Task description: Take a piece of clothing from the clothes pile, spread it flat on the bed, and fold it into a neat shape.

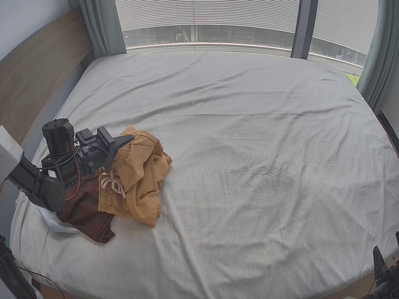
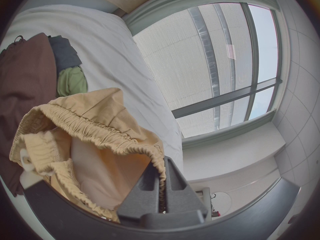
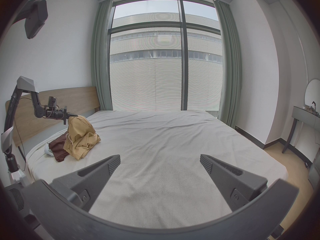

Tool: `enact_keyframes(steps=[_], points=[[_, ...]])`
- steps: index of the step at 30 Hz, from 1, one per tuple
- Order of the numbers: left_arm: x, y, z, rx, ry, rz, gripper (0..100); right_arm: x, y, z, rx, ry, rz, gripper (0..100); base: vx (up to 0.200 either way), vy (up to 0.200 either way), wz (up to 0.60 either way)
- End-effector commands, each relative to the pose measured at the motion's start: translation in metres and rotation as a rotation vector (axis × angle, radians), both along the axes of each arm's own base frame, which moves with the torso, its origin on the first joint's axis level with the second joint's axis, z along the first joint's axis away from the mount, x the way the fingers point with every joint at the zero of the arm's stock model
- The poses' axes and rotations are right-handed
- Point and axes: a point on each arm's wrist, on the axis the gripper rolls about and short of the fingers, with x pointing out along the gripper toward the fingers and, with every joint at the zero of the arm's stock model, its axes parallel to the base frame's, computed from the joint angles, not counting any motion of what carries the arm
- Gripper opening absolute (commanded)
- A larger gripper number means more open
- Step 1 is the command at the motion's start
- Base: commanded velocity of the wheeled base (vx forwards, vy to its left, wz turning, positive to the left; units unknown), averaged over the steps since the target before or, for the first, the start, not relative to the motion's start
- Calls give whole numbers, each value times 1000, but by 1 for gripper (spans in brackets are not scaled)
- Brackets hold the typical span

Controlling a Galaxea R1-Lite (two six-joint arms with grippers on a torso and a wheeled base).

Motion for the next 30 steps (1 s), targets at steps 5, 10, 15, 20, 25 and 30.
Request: enact_keyframes(steps=[5,10,15,20,25,30], points=[[-13,-17,15,-13,-43,-55,0,0,0,-5,0,1,0,100,0,0,0],[-17,-22,14,-14,-42,-82,0,0,0,-5,-2,1,0,100,0,0,0],[-21,-31,9,-13,-25,-119,0,0,0,-5,-2,1,0,100,0,0,0],[-26,-35,6,-14,-16,-182,0,0,0,-5,-2,1,0,100,0,0,0],[-33,-41,6,-27,-41,-247,0,0,0,-5,-2,1,0,100,0,0,0],[-43,-56,17,-180,-51,-303,0,0,0,-5,-2,1,1,100,0,0,0]])
